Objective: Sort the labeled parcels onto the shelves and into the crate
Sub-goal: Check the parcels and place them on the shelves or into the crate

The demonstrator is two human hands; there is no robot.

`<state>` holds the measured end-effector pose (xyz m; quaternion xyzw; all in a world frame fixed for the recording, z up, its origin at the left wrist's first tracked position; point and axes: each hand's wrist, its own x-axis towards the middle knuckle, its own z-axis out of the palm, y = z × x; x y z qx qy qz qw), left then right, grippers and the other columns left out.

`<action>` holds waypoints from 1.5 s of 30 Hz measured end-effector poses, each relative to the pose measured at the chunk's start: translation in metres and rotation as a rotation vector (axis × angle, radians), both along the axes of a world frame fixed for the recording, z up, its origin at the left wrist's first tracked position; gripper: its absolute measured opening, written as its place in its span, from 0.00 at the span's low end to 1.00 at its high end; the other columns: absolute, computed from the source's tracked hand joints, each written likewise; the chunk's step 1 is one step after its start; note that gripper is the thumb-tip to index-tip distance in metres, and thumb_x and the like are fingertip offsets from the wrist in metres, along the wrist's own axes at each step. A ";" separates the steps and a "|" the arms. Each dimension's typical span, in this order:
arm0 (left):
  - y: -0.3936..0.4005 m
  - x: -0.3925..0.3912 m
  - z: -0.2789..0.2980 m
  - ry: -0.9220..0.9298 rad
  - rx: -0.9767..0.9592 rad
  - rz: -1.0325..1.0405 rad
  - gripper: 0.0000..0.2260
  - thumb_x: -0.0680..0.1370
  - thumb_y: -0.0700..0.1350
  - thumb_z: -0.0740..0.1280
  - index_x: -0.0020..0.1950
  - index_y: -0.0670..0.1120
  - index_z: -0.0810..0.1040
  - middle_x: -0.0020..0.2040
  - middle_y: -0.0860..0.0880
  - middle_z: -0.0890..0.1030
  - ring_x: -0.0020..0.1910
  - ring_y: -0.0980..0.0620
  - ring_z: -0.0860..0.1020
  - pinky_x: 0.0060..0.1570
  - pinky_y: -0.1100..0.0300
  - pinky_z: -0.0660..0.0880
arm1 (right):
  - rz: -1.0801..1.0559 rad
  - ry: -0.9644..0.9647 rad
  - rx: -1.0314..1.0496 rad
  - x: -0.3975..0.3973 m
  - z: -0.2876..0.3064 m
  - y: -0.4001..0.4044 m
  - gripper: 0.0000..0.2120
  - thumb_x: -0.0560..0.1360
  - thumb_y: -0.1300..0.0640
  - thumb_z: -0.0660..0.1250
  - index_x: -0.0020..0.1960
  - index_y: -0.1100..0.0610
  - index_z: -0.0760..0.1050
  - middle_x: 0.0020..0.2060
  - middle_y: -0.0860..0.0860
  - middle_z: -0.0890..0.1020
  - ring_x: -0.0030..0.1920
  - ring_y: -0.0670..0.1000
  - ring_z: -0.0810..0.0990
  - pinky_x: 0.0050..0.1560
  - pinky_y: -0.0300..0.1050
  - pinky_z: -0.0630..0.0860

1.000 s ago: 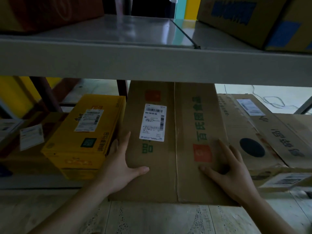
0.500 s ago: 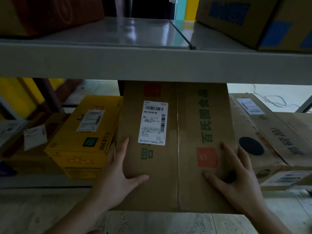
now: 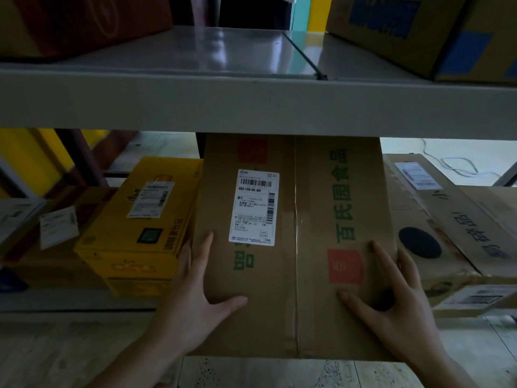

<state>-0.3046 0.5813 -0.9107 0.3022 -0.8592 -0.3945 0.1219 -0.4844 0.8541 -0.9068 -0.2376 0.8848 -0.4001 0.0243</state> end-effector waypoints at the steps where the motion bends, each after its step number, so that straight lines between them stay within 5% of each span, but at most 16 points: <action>1: 0.000 0.000 -0.001 -0.005 -0.004 0.000 0.54 0.63 0.67 0.74 0.72 0.75 0.34 0.78 0.64 0.36 0.79 0.56 0.45 0.76 0.46 0.57 | 0.000 -0.001 0.009 0.000 0.000 -0.001 0.49 0.58 0.35 0.74 0.75 0.32 0.58 0.77 0.39 0.55 0.66 0.40 0.60 0.65 0.45 0.66; 9: -0.008 -0.009 0.001 0.024 0.001 -0.034 0.54 0.64 0.64 0.76 0.74 0.72 0.38 0.77 0.66 0.41 0.78 0.56 0.50 0.75 0.49 0.60 | -0.004 0.003 0.039 -0.009 -0.002 -0.005 0.47 0.60 0.32 0.73 0.73 0.27 0.54 0.78 0.39 0.54 0.66 0.43 0.62 0.62 0.46 0.70; 18: -0.032 -0.046 0.012 -0.111 -0.033 -0.063 0.54 0.66 0.63 0.76 0.79 0.64 0.40 0.81 0.55 0.46 0.79 0.49 0.53 0.74 0.50 0.59 | 0.032 -0.090 0.142 -0.045 -0.005 -0.023 0.49 0.63 0.29 0.73 0.78 0.32 0.53 0.79 0.44 0.52 0.73 0.56 0.66 0.65 0.54 0.73; 45: -0.081 -0.115 -0.029 -0.355 0.085 -0.065 0.54 0.68 0.62 0.76 0.81 0.59 0.41 0.78 0.47 0.54 0.75 0.44 0.62 0.68 0.48 0.68 | 0.076 -0.266 0.280 -0.119 -0.057 -0.081 0.49 0.65 0.27 0.72 0.80 0.39 0.55 0.77 0.50 0.59 0.72 0.58 0.67 0.69 0.60 0.71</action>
